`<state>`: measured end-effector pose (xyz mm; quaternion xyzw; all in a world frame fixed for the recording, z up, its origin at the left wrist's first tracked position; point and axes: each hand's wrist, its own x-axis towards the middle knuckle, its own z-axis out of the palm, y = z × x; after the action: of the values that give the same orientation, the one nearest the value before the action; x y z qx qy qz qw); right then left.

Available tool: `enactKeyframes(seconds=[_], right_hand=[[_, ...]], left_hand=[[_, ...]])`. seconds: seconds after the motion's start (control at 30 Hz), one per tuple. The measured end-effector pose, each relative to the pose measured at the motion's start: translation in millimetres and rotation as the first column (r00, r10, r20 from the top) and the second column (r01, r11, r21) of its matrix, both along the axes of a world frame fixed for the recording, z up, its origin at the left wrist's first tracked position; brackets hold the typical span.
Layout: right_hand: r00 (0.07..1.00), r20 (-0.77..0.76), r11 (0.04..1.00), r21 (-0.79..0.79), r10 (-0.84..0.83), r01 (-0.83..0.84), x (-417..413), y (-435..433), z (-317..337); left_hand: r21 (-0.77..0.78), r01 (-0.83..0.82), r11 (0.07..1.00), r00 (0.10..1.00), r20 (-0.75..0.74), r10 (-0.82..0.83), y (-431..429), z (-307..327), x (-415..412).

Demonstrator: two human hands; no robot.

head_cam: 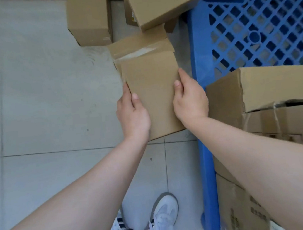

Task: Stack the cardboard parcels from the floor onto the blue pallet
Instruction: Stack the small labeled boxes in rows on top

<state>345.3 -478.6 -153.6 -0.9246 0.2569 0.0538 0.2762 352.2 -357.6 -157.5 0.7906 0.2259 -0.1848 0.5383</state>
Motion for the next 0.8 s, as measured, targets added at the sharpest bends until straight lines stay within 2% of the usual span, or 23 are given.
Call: enactKeyframes(seconds=[0.33,0.57,0.8], right_hand=[[0.970,0.199,0.990,0.012,-0.138,0.138,-5,-12,169],[0.917,0.315,0.968,0.027,-0.246,0.250,-39,-30,263],[0.886,0.332,0.935,-0.035,-0.323,0.353,-107,-72,324]], left_hand=[[-0.165,-0.104,0.981,0.989,0.089,0.119,-26,172,-3],[-0.270,-0.004,0.963,0.983,0.175,0.053,-44,272,-29],[-0.343,0.101,0.934,0.984,0.173,-0.043,-88,332,-86]])
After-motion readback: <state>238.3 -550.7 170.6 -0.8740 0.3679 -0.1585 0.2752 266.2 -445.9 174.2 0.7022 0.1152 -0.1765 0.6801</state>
